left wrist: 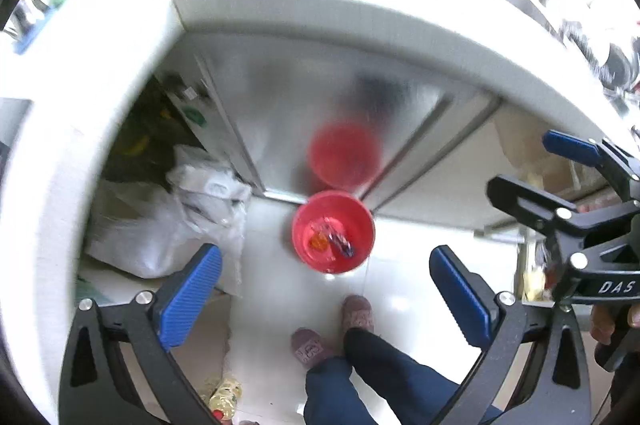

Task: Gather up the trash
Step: 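Raise both tools back toward the counter items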

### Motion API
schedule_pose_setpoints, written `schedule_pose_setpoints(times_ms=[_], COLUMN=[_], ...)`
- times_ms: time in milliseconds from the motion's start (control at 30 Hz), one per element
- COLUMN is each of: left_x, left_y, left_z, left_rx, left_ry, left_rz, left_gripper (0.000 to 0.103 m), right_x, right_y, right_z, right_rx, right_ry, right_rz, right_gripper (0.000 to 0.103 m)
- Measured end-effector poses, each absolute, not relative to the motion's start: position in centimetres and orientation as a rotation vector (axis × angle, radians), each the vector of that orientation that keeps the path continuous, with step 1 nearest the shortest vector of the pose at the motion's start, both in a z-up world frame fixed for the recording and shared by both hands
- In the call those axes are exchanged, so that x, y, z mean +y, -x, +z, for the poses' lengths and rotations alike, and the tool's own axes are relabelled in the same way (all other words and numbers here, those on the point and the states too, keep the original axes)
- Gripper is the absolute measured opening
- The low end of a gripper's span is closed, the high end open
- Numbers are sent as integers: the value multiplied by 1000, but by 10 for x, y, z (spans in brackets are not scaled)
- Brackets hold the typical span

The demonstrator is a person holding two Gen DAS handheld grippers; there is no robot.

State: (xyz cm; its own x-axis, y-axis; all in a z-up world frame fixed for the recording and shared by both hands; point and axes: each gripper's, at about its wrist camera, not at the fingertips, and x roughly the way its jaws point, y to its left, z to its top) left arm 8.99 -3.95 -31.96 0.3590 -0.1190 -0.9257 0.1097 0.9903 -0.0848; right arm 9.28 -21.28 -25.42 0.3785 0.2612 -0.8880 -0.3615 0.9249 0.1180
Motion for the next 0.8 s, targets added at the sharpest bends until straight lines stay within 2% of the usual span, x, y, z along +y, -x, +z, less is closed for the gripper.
schedule_pose_setpoints(times_ms=[267, 500, 800], left_x=[-39, -31, 13], left_y=[-108, -124, -172], left_z=[-209, -139, -101], left_rx=[1068, 995, 927], left_ry=[-5, -23, -21], left_rz=[-98, -40, -10], left_gripper=[103, 103, 103], right_x=[-227, -202, -179], right_y=[-112, -127, -183], right_z=[-152, -93, -77], right_rx=[986, 884, 882], right_ry=[83, 78, 20], right_rz=[459, 558, 559], right_gripper=[102, 102, 102])
